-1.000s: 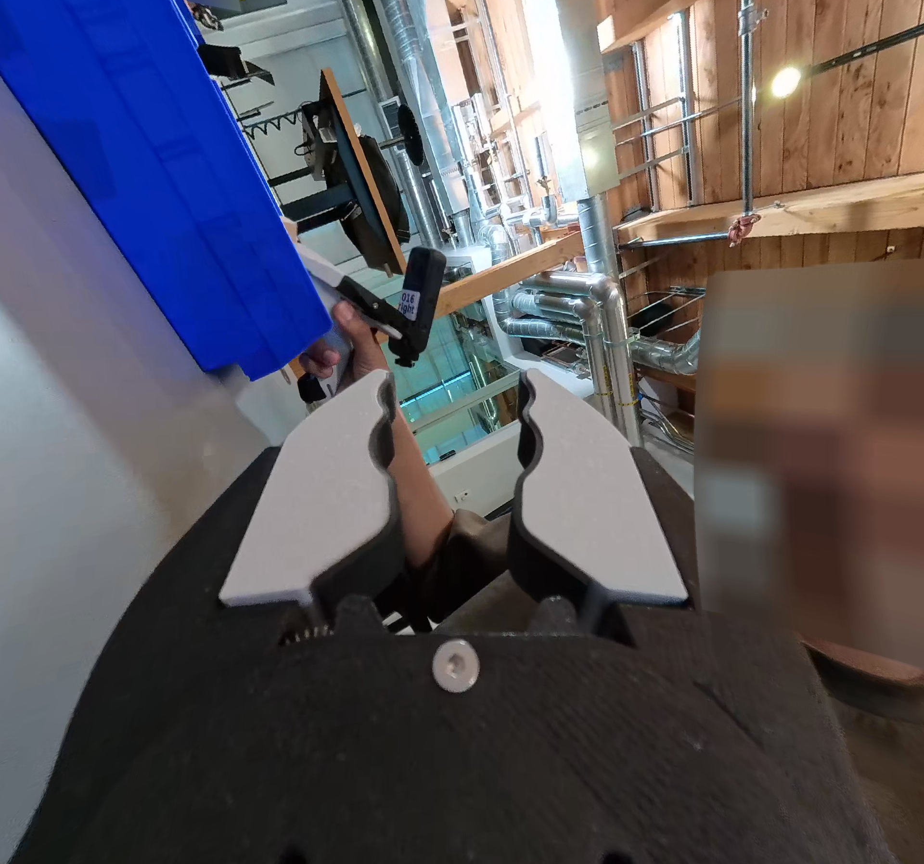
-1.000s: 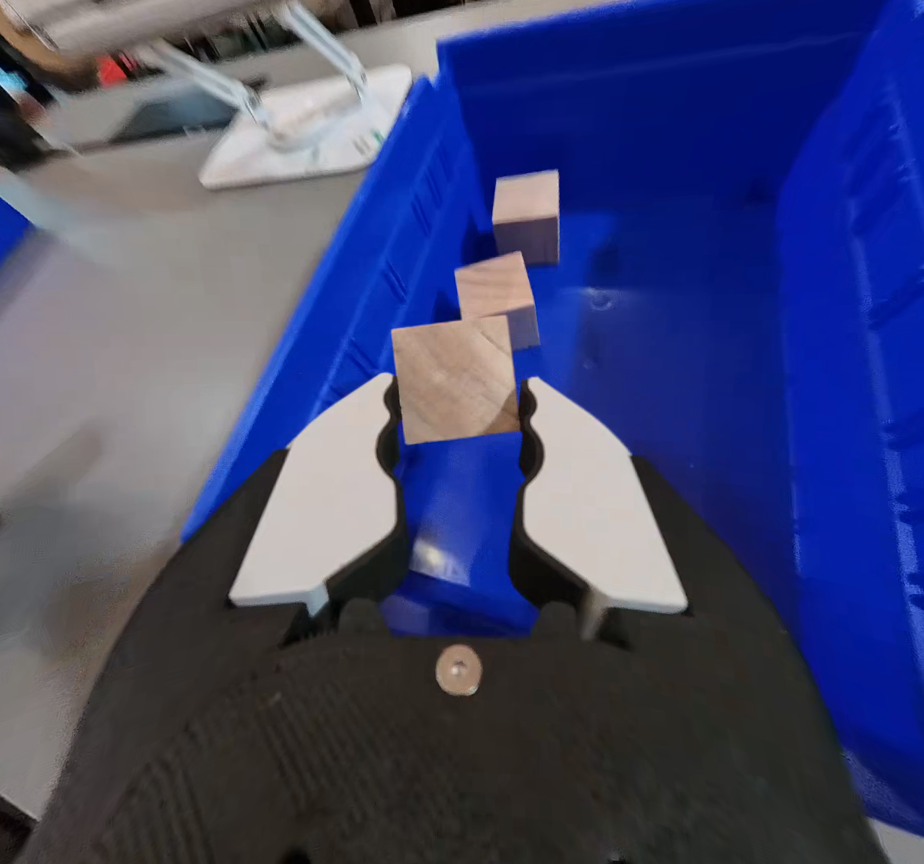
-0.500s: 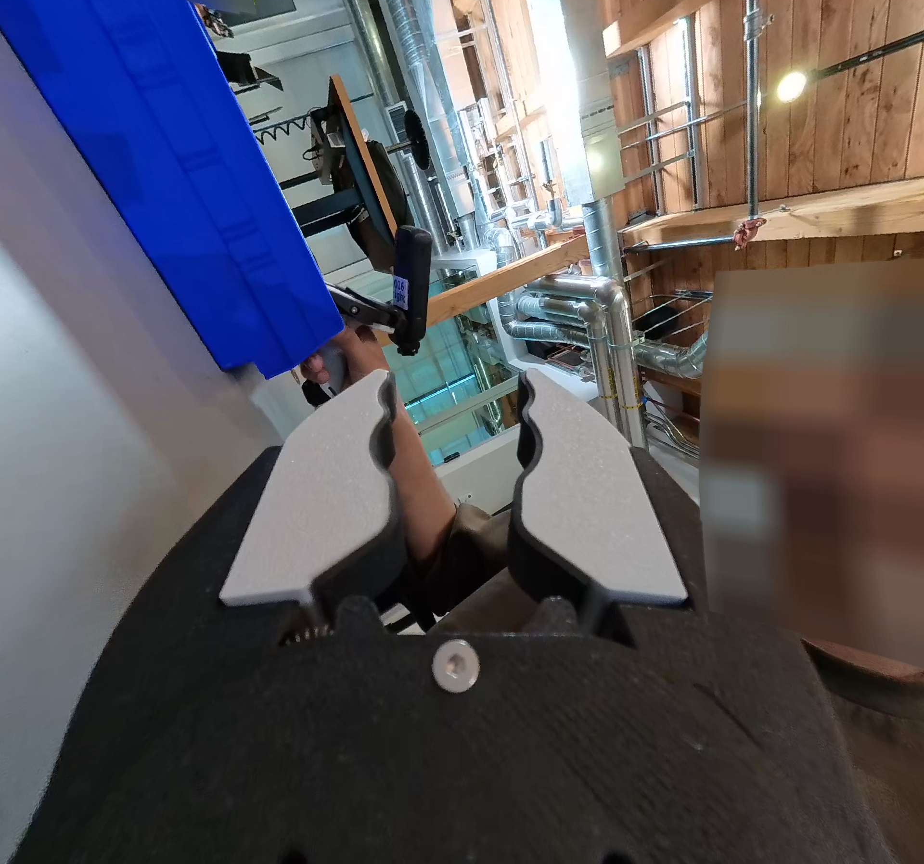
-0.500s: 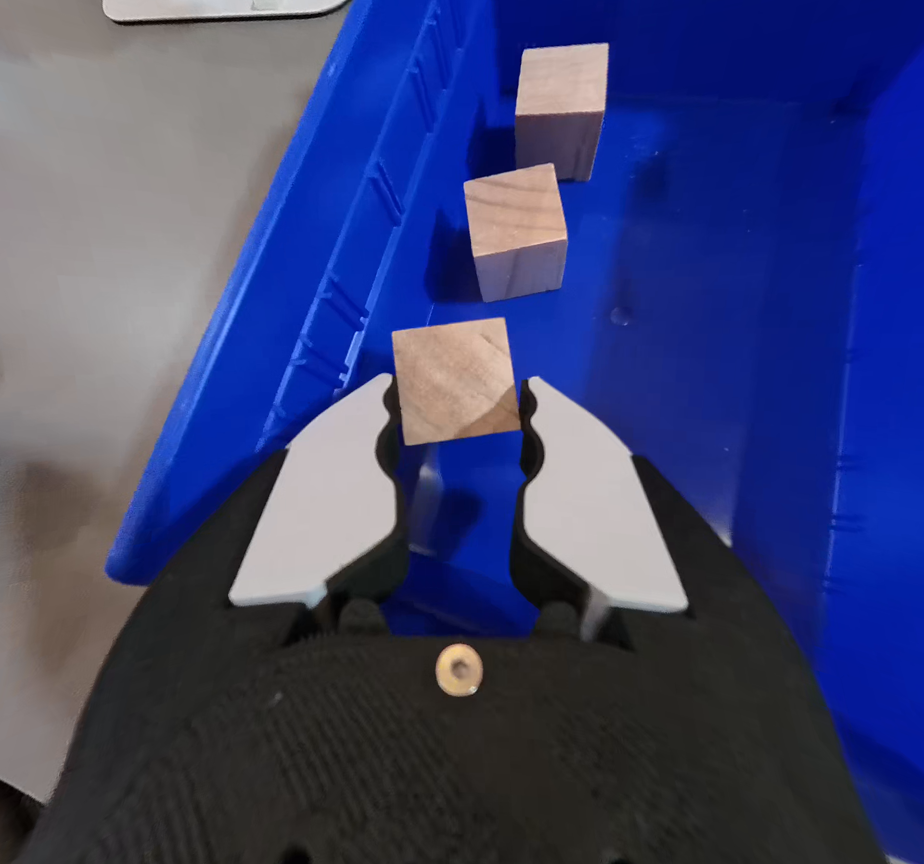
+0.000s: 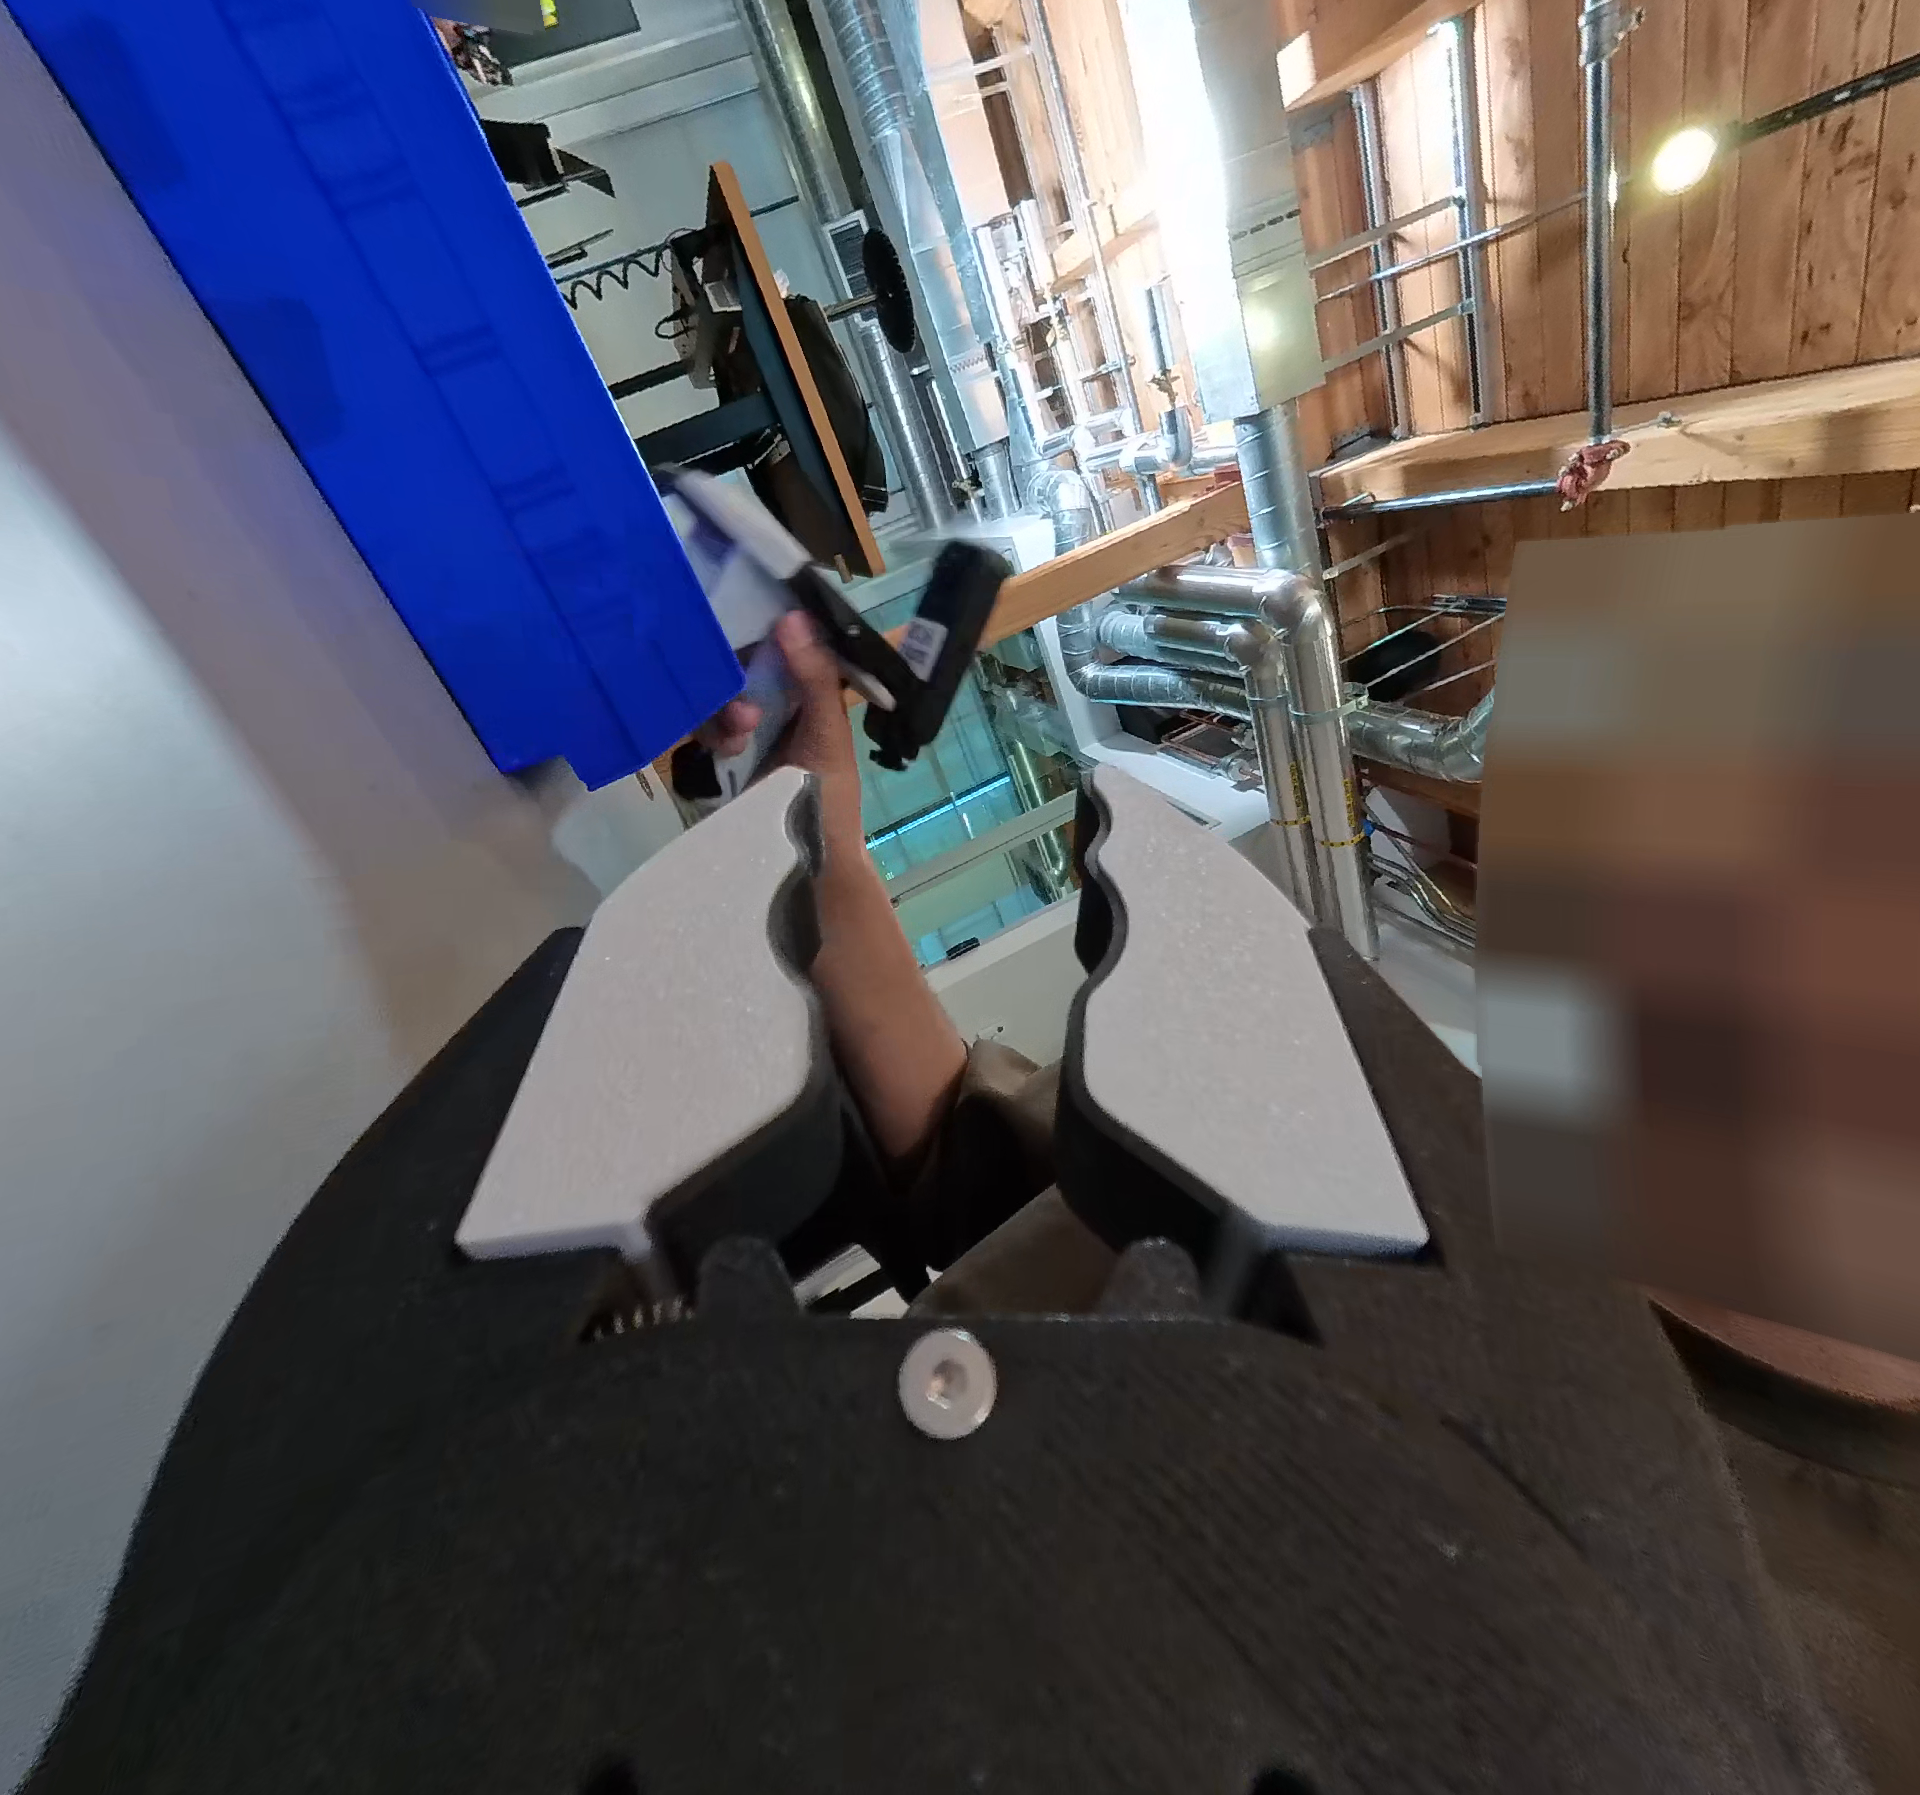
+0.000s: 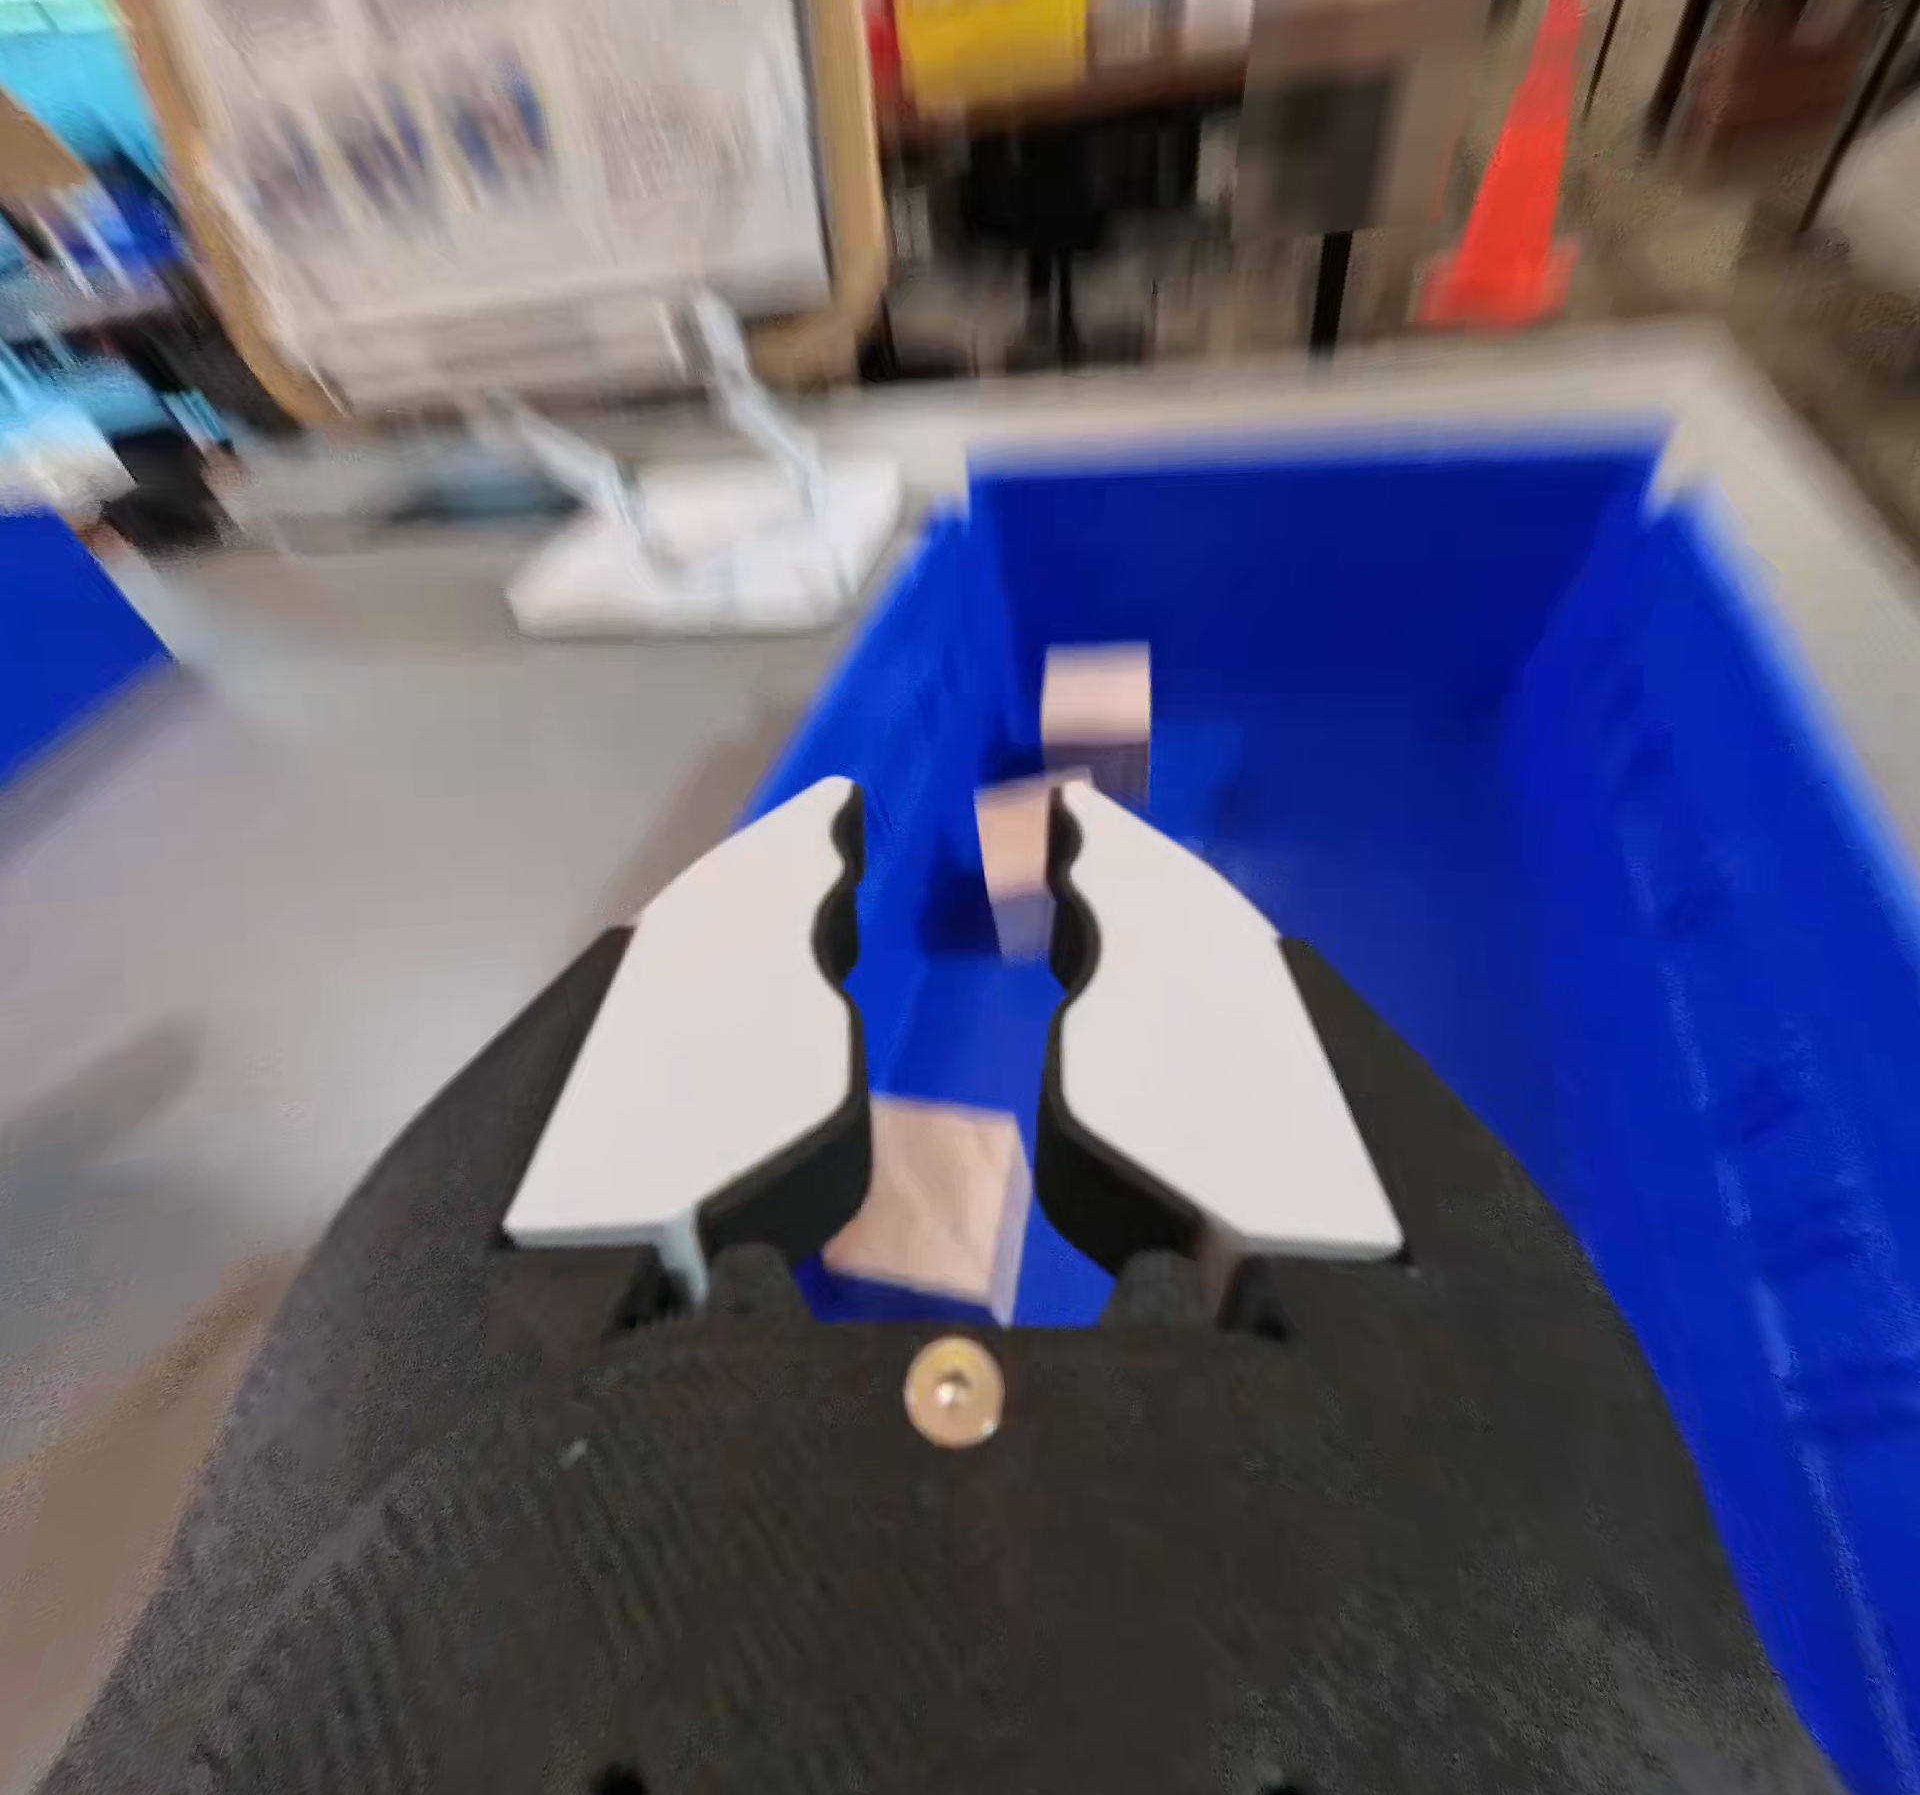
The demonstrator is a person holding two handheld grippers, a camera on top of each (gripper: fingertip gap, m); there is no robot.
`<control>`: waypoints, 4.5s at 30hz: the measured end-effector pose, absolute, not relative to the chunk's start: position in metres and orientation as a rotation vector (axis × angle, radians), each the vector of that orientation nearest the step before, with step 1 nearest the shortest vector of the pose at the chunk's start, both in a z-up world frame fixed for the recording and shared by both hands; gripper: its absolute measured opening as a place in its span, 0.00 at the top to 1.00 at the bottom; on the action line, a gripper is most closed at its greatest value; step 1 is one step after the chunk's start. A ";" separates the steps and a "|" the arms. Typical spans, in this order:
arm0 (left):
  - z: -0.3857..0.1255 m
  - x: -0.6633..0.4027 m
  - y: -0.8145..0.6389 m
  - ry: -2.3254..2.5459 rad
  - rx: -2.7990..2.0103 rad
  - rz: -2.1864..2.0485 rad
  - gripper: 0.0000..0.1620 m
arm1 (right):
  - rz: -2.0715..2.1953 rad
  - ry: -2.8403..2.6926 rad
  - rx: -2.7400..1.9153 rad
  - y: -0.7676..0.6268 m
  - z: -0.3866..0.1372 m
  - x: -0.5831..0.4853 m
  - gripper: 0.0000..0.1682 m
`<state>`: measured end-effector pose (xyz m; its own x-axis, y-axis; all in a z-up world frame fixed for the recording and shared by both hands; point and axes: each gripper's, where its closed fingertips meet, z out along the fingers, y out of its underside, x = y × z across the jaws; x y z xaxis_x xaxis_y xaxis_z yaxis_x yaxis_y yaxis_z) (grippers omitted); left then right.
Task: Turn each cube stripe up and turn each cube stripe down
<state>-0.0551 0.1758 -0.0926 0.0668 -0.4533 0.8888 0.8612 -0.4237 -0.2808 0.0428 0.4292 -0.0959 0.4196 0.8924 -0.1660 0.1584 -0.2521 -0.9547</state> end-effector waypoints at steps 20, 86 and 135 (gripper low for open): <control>-0.003 -0.215 0.117 -0.422 -1.210 -0.513 0.64 | 1.188 -1.493 -1.056 0.213 -0.082 -0.025 0.76; -0.042 -0.089 0.107 -0.565 -1.125 -0.840 0.69 | 2.531 -1.437 -1.373 0.092 -0.062 -0.082 0.67; -0.088 -0.014 0.200 -0.179 -1.456 -1.425 0.65 | 0.809 -1.640 -1.828 0.397 -0.061 -0.037 0.65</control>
<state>-0.0144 0.2004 -0.0884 0.2819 -0.5291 0.8004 0.7107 -0.4453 -0.5446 -0.0366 0.3970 -0.0607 0.0747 0.9944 -0.0742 0.6643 -0.1051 -0.7400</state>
